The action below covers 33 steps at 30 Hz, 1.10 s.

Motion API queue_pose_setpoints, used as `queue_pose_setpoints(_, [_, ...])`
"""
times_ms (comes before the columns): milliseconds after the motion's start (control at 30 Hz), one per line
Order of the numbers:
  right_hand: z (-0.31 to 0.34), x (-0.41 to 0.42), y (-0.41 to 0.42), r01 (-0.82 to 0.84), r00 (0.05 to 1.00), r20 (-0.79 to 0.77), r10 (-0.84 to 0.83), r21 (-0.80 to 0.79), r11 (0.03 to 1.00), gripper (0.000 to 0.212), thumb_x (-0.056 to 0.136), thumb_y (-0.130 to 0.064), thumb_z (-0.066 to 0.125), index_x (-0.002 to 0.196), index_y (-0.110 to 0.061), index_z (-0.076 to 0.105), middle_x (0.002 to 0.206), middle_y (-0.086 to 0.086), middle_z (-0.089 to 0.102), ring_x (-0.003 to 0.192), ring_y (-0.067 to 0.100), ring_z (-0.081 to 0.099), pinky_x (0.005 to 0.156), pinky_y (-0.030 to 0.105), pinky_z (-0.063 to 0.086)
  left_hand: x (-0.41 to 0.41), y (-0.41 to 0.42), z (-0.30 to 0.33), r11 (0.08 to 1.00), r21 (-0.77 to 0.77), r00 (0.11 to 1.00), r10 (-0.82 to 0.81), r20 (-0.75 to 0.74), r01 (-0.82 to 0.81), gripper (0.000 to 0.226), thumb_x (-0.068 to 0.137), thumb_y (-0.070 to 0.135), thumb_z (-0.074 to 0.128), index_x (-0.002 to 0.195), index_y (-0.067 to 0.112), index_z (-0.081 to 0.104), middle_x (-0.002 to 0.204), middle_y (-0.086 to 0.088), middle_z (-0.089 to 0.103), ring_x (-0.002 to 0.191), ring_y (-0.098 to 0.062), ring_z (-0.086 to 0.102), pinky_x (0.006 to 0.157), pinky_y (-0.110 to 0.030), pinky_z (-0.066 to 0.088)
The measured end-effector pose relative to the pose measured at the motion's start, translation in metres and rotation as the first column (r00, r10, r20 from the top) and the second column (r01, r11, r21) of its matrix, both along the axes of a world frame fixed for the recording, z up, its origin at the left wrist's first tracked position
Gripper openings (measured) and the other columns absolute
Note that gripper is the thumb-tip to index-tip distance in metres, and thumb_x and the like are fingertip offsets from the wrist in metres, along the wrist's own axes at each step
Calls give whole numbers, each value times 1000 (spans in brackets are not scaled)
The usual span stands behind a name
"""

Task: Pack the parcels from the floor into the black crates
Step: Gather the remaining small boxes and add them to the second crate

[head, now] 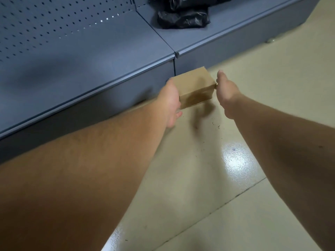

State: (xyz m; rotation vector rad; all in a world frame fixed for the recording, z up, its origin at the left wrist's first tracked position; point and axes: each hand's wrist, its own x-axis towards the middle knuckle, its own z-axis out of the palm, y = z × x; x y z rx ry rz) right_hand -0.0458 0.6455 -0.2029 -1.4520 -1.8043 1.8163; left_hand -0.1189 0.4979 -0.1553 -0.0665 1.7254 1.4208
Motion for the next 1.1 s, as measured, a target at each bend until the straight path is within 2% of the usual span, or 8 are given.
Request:
queue_pose_setpoints(67, [-3, 0, -1, 7, 1000, 6, -7, -1, 1000, 68, 96, -64, 28, 145, -21, 48, 114, -3, 58, 94, 17, 47, 90, 33, 38, -2, -5, -1, 1000, 8, 1000, -18, -26, 18, 57, 104, 59, 24, 145, 29, 50, 145, 7, 57, 128, -11, 51, 115, -37, 29])
queue_pose_setpoints(233, [-3, -5, -14, -69, 997, 26, 68, 9, 998, 69, 91, -64, 32, 136, -17, 56, 131, 5, 60, 102, 22, 51, 112, 44, 38, -9, -29, -5, 1000, -25, 999, 13, -38, -14, 58, 106, 57, 26, 139, 20, 56, 130, -2, 62, 121, -16, 57, 118, -38, 29])
queue_pose_setpoints(333, [2, -10, -31, -113, 993, 35, 113, -9, 994, 73, 88, -67, 35, 135, -15, 57, 129, 5, 62, 110, 23, 58, 109, 45, 41, -12, -47, -5, 998, -46, 999, 32, -18, -33, 56, 106, 58, 23, 93, 20, 64, 91, 2, 63, 81, -9, 59, 104, -33, 36])
queue_pose_setpoints(400, [5, -14, -46, -135, 990, 36, 136, -27, 990, 76, 87, -69, 35, 135, -14, 56, 126, 5, 63, 107, 23, 62, 101, 40, 46, -12, -62, -3, 996, -45, 997, 74, 2, -74, 57, 106, 58, 22, 86, 21, 60, 89, 2, 63, 78, -9, 59, 99, -33, 38])
queue_pose_setpoints(500, [12, -19, -70, -176, 983, 43, 180, -72, 982, 76, 86, -71, 35, 134, -16, 57, 124, 3, 63, 105, 24, 62, 101, 42, 47, -15, -88, 2, 992, -48, 993, 113, -22, -114, 60, 106, 59, 23, 110, 17, 65, 111, 3, 63, 87, -11, 60, 101, -36, 40])
queue_pose_setpoints(633, [30, -24, -99, -208, 978, -19, 207, -96, 973, 61, 93, -65, 38, 130, -21, 58, 127, 1, 63, 112, 23, 61, 94, 37, 48, -24, -129, 16, 994, -27, 994, 110, 0, -110, 74, 105, 62, 21, 152, 9, 42, 158, -5, 44, 122, -19, 53, 107, -37, 35])
queue_pose_setpoints(867, [79, -26, -162, -349, 937, -71, 342, -145, 926, 54, 100, -58, 35, 119, -16, 63, 115, 8, 67, 104, 29, 66, 103, 44, 49, -34, -218, 46, 990, -17, 990, 137, -35, -138, 74, 103, 63, 28, 158, 14, 34, 159, -9, 43, 140, -25, 47, 108, -40, 36])
queue_pose_setpoints(1100, [130, -51, -257, -490, 868, -150, 473, -111, 865, 52, 101, -57, 35, 122, -19, 65, 117, 7, 70, 106, 25, 66, 104, 41, 47, -49, -318, 85, 983, 33, 983, 180, -28, -179, 69, 104, 60, 27, 157, 16, 35, 155, -10, 47, 114, -21, 60, 109, -38, 36])
